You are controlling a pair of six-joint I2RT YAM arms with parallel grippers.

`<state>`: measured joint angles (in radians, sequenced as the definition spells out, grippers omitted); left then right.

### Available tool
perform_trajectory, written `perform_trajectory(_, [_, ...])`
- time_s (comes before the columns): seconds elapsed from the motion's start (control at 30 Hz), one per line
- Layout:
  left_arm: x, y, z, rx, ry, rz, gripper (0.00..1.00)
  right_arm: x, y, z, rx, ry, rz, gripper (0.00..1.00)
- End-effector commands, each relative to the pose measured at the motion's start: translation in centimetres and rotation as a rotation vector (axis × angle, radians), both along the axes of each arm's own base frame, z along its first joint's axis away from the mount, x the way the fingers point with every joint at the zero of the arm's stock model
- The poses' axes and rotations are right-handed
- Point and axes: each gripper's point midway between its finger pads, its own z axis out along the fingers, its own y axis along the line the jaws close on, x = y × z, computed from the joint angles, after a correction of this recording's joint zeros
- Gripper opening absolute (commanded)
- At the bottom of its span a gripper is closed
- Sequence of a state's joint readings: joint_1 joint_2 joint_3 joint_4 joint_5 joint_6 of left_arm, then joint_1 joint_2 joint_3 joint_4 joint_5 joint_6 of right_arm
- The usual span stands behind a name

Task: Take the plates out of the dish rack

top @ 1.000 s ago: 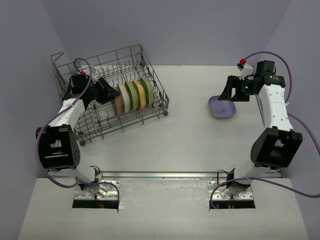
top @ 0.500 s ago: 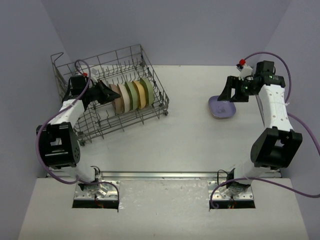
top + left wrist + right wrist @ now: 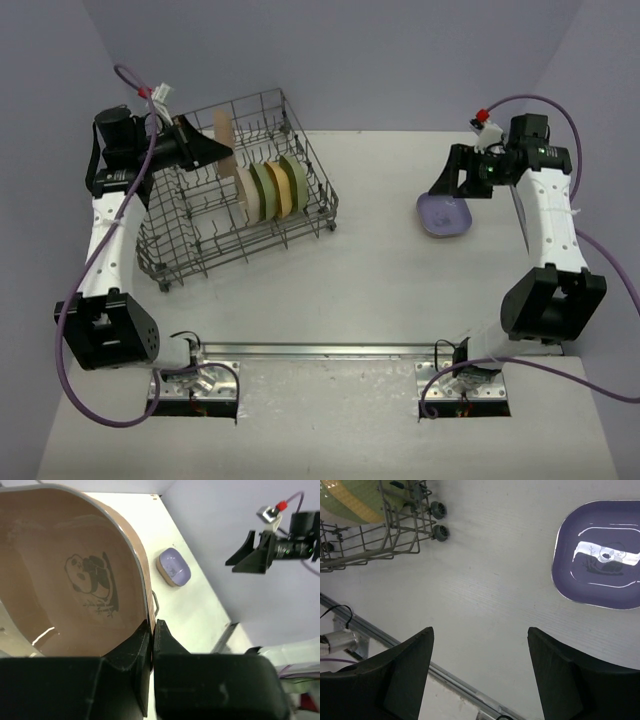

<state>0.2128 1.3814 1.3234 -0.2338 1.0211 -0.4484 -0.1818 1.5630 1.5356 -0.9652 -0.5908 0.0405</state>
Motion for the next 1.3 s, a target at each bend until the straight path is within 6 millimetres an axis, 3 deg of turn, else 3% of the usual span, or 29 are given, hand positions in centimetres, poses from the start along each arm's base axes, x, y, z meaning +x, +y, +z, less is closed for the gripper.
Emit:
perform_trajectory(0.0, [-2.6, -2.3, 2.3, 0.278, -0.264, -0.150, 0.00, 0.2, 1.5, 5.2, 0.039, -0.122, 0.016, 0.76])
perform_trajectory(0.1, [-4.6, -5.5, 1.0, 0.554, -0.412, -0.253, 0.00, 0.2, 2.1, 6.8, 0.049, -0.149, 0.025, 0.76])
perform_trajectory(0.13, [-6.8, -8.3, 0.4, 0.666, -0.532, -0.364, 0.00, 0.1, 2.4, 7.6, 0.059, -0.161, 0.032, 0.76])
perform_trajectory(0.27, [-9.2, -11.0, -1.5, 1.015, -0.751, -0.458, 0.00, -0.7, 3.9, 8.1, 0.083, -0.153, 0.052, 0.76])
perform_trajectory(0.4, [-13.4, -14.6, -5.9, 1.280, -0.865, -0.672, 0.00, -1.7, 6.3, 7.3, 0.096, -0.135, 0.075, 0.73])
perform_trajectory(0.47, [-14.9, -14.9, -9.2, 1.448, -0.926, -0.785, 0.00, -2.3, 8.2, 6.9, 0.094, -0.140, 0.104, 0.71])
perform_trajectory(0.53, [-15.0, -14.8, -10.2, 1.540, -0.954, -0.808, 0.00, -3.0, 9.3, 6.5, 0.090, -0.134, 0.111, 0.70])
perform_trajectory(0.7, [-14.7, -16.0, -11.7, 1.617, -0.975, -0.862, 0.00, -4.7, 11.7, 3.9, 0.087, -0.075, 0.156, 0.64])
perform_trajectory(0.9, [-14.4, -17.6, -12.0, 1.580, -0.922, -0.845, 0.00, -5.8, 13.0, 2.2, 0.072, -0.059, 0.163, 0.60])
perform_trajectory(1.07, [-15.8, -18.1, -12.8, 1.551, -0.989, -0.923, 0.00, -5.9, 15.0, 1.4, 0.028, -0.108, 0.271, 0.59])
perform_trajectory(1.27, [-18.3, -17.9, -14.2, 1.536, -1.090, -1.061, 0.00, -5.9, 17.7, 2.0, -0.076, -0.249, 0.441, 0.59])
